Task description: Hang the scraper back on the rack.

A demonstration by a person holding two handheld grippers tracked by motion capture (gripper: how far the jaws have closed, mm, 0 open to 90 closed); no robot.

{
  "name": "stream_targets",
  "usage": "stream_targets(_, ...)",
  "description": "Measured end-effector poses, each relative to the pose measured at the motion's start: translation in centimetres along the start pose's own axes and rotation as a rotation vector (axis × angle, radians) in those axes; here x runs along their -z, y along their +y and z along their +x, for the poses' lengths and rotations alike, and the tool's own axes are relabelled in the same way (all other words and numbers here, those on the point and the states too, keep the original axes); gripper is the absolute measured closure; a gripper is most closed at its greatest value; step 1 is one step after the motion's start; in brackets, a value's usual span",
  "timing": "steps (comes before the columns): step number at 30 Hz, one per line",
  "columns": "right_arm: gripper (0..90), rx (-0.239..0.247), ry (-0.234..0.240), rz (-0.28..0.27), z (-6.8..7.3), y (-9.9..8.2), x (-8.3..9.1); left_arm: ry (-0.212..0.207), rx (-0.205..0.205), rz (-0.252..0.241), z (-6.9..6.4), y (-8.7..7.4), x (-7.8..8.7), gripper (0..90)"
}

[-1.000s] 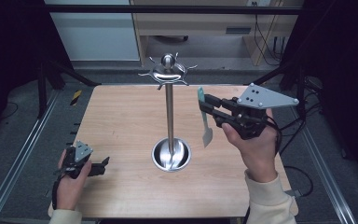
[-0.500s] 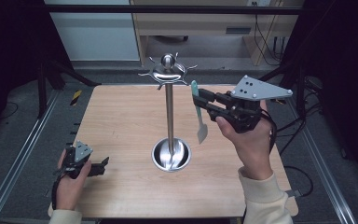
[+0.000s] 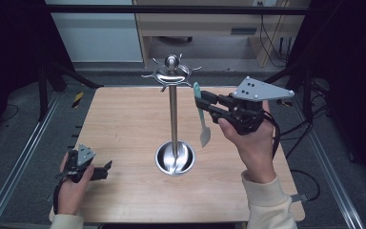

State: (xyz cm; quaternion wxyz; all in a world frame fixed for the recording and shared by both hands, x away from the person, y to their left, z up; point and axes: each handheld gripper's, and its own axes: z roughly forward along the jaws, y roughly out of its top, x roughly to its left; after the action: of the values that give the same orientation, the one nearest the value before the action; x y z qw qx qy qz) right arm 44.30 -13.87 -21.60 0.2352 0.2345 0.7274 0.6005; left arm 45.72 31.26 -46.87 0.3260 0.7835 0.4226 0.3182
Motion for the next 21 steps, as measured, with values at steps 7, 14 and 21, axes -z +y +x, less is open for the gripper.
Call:
stream_targets(7, 74.1, 0.000, 0.001, 0.012, 0.0, -0.1, -0.4, 0.000, -0.002, 0.003, 0.0, 0.0, 0.0, 4.5)
stream_targets(14, 74.1, -0.009, 0.008, 0.020, -0.1, -0.2, -0.9, -0.001, -0.003, 0.005, 0.0, 0.0, 0.0, 4.5)
stream_targets(21, 74.1, -0.022, 0.011, 0.017, -0.2, -0.4, -1.7, -0.002, -0.006, 0.006, -0.1, 0.0, -0.1, 4.5)
